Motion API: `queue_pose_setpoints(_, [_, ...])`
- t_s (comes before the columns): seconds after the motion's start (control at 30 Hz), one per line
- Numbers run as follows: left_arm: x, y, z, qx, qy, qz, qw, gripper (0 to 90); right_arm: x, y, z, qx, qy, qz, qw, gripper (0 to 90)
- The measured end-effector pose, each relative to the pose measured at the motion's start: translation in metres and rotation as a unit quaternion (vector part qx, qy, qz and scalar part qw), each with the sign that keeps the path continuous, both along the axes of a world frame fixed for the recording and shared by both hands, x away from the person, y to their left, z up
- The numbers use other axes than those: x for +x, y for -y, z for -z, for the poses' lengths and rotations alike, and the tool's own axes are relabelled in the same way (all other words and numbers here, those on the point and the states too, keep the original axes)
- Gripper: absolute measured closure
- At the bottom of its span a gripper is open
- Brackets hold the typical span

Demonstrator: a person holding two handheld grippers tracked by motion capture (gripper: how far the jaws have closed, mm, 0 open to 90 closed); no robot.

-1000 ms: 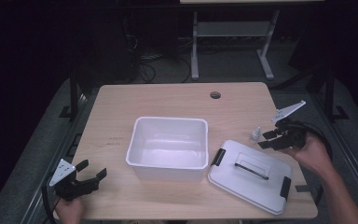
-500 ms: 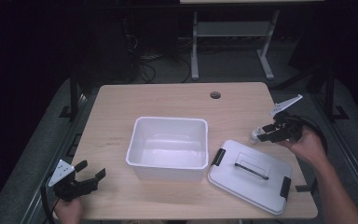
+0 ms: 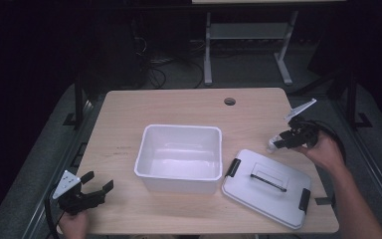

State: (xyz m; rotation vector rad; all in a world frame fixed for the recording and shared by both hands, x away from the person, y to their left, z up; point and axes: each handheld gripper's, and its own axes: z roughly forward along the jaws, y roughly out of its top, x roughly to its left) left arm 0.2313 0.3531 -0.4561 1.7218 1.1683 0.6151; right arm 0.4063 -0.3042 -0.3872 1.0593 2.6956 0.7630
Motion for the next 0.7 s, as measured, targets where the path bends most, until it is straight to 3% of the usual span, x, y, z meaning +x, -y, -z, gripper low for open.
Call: queue_pose_setpoints(0.7, [-0.0005,-0.0001,-0.0009,-0.001,0.003,0.003,1.0,13.0,0.0089,-0.0094,0.0106,-0.015,-0.006,0.0,0.9999,61.8])
